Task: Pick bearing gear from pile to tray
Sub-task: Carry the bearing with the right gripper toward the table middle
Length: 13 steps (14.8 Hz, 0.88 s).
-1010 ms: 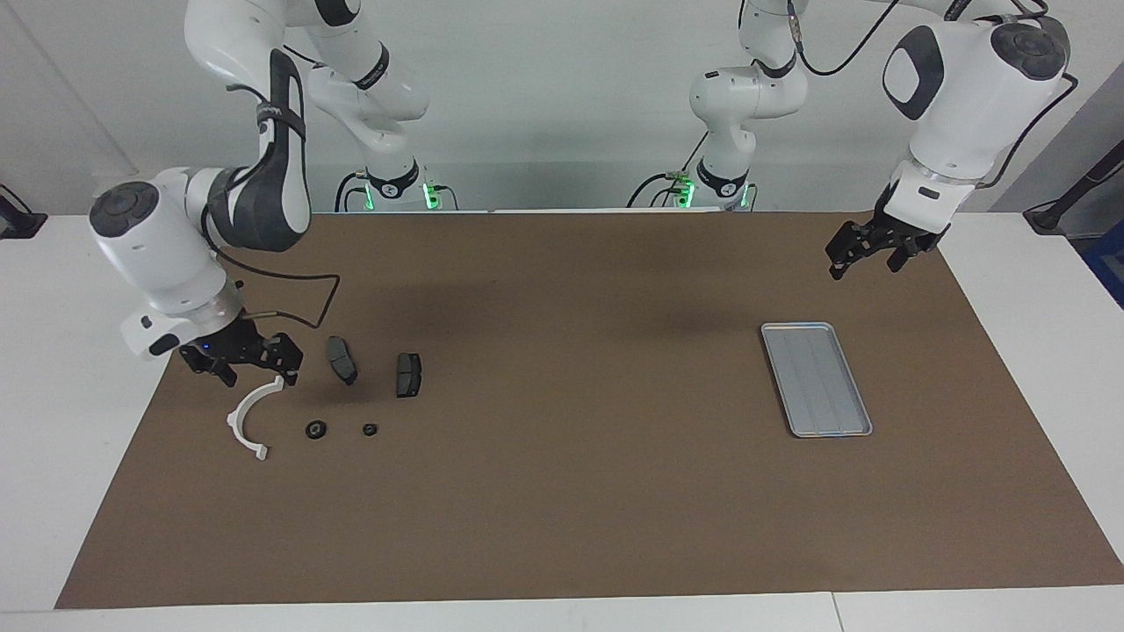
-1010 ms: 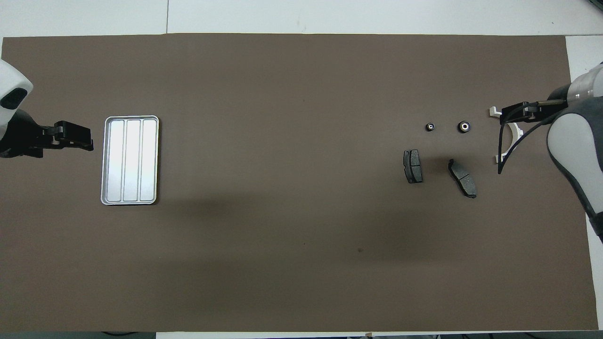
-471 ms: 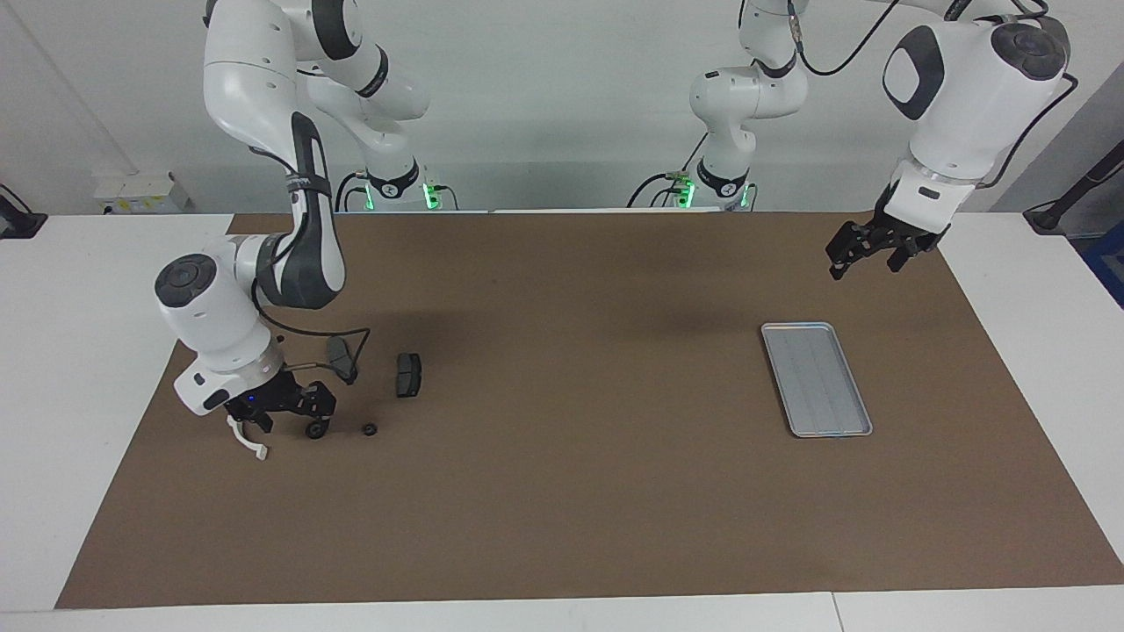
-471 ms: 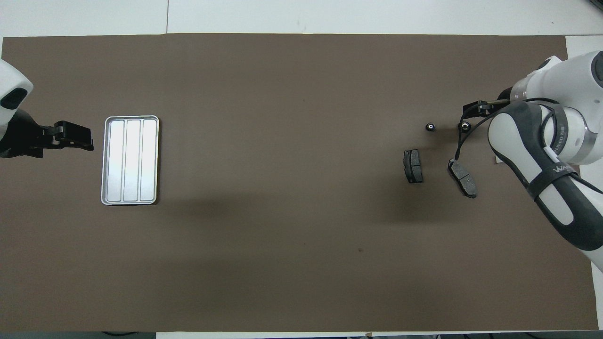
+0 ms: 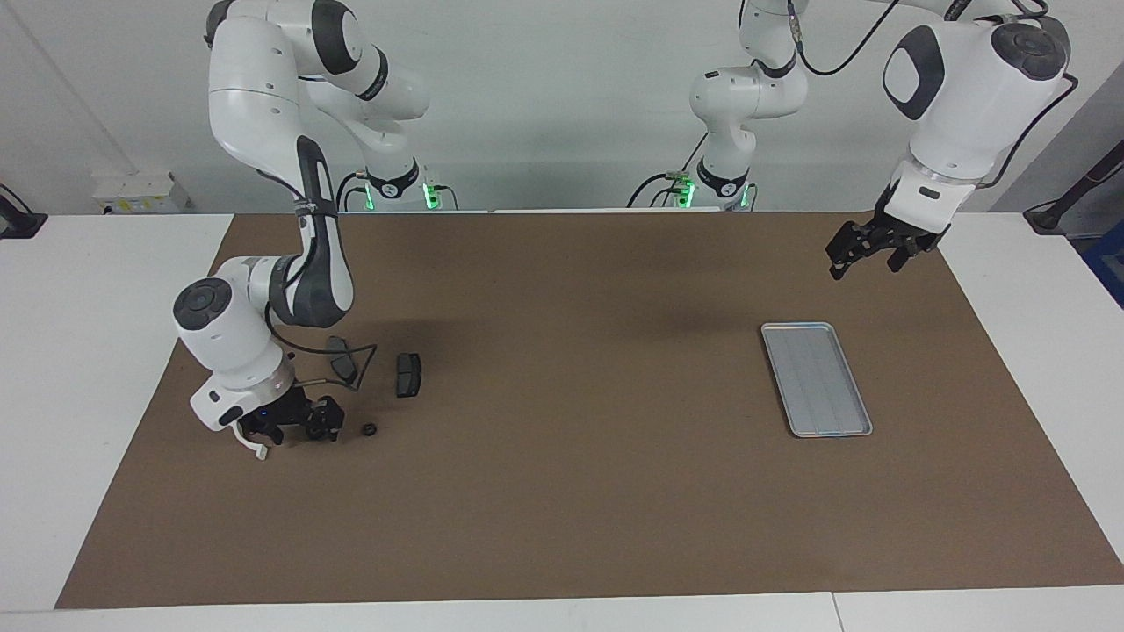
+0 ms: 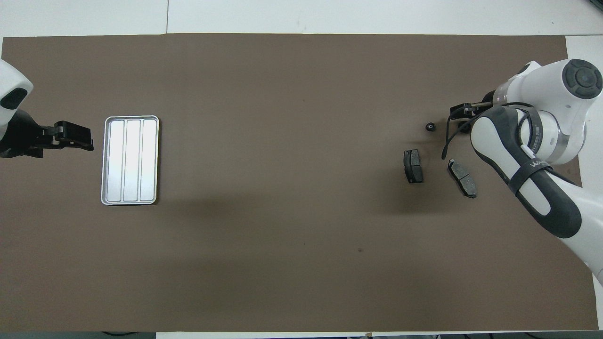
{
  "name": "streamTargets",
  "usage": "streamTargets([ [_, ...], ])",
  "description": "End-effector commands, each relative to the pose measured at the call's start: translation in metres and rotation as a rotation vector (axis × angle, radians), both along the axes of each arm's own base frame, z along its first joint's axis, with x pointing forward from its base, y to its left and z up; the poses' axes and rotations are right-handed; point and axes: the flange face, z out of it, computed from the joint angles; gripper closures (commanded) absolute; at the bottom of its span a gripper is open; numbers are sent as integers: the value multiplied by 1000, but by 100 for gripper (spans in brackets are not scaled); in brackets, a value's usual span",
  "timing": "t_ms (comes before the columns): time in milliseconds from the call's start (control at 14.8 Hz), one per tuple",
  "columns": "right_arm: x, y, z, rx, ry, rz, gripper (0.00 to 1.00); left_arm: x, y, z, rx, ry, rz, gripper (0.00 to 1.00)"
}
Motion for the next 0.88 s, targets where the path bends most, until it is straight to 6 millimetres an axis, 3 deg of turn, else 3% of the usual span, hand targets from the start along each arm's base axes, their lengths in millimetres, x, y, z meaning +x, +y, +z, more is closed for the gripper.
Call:
streamTargets([
  [0, -5, -1, -4, -2, 34, 46, 4, -9, 4, 2, 12, -3, 1, 0],
  [269, -13, 0, -9, 1, 63, 47, 10, -8, 2, 2, 11, -4, -1, 0],
  [404, -15, 1, -11, 1, 69, 49, 34, -9, -1, 1, 12, 0, -7, 0],
  [606, -15, 0, -8, 1, 67, 43, 100, -9, 1, 2, 12, 0, -4, 0],
  [673, -14, 2, 0, 1, 67, 39, 100, -10, -1, 1, 12, 5, -5, 0],
  [741, -10, 12, 27, 1, 54, 24, 100, -10, -2, 1, 12, 3, -7, 0],
  [808, -5, 36, 60, 2, 45, -5, 100, -10, -2, 1, 12, 3, -9, 0],
])
